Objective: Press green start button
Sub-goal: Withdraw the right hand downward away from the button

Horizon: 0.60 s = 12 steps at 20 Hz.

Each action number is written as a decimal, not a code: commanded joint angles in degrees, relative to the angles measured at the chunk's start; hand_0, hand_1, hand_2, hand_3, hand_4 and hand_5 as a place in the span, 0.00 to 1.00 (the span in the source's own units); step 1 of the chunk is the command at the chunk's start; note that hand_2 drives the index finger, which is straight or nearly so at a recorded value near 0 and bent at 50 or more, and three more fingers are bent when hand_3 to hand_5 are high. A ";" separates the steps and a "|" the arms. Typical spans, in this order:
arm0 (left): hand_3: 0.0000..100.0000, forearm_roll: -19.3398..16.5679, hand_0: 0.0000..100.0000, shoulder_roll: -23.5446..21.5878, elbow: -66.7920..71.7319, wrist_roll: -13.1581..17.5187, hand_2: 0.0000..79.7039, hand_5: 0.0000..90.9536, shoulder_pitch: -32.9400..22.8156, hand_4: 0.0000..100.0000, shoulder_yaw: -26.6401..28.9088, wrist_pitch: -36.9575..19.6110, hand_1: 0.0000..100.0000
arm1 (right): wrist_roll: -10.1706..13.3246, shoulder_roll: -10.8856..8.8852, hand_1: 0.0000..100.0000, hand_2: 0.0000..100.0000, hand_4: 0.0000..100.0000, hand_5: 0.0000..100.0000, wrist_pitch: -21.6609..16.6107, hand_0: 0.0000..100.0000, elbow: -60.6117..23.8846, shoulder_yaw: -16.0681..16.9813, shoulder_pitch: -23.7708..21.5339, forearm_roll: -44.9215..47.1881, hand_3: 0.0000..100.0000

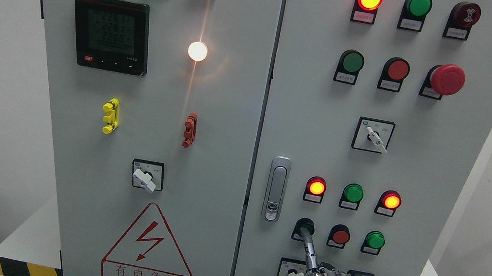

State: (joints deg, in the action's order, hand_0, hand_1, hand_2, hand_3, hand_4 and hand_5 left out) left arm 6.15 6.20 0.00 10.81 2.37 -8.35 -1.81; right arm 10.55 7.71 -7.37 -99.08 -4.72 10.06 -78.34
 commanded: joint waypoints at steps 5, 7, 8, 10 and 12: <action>0.00 0.00 0.12 0.04 -1.58 0.00 0.00 0.00 0.00 0.00 0.00 -0.03 0.56 | -0.97 0.02 0.27 0.00 0.84 0.98 -0.63 0.23 -9.45 -0.11 -5.30 9.15 0.91; 0.00 0.00 0.12 -0.05 -1.58 0.00 0.00 0.00 0.00 0.00 0.00 -0.03 0.56 | -1.50 0.02 0.26 0.00 0.81 0.93 -0.54 0.25 -11.04 -0.20 -7.59 12.15 0.88; 0.00 0.00 0.12 0.04 -1.58 -0.08 0.00 0.00 0.00 0.00 0.00 -0.03 0.56 | -1.32 -0.06 0.26 0.00 0.80 0.92 -0.54 0.25 -11.92 -0.20 -8.82 12.60 0.87; 0.00 0.00 0.12 0.04 -1.58 0.00 0.00 0.00 0.00 0.00 0.00 -0.03 0.56 | -0.80 -0.06 0.25 0.00 0.79 0.90 -0.54 0.25 -12.97 -0.20 -9.97 14.35 0.85; 0.00 0.00 0.12 0.04 -1.58 0.00 0.00 0.00 0.00 0.00 0.00 -0.03 0.56 | -0.88 -0.06 0.25 0.00 0.78 0.88 -0.19 0.24 -14.47 -0.28 -10.50 19.17 0.80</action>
State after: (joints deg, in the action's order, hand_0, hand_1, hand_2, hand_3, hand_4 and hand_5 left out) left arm 6.15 6.21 0.00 11.02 2.37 -8.35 -1.81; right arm 9.40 7.71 -7.95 -106.29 -4.81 2.82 -67.11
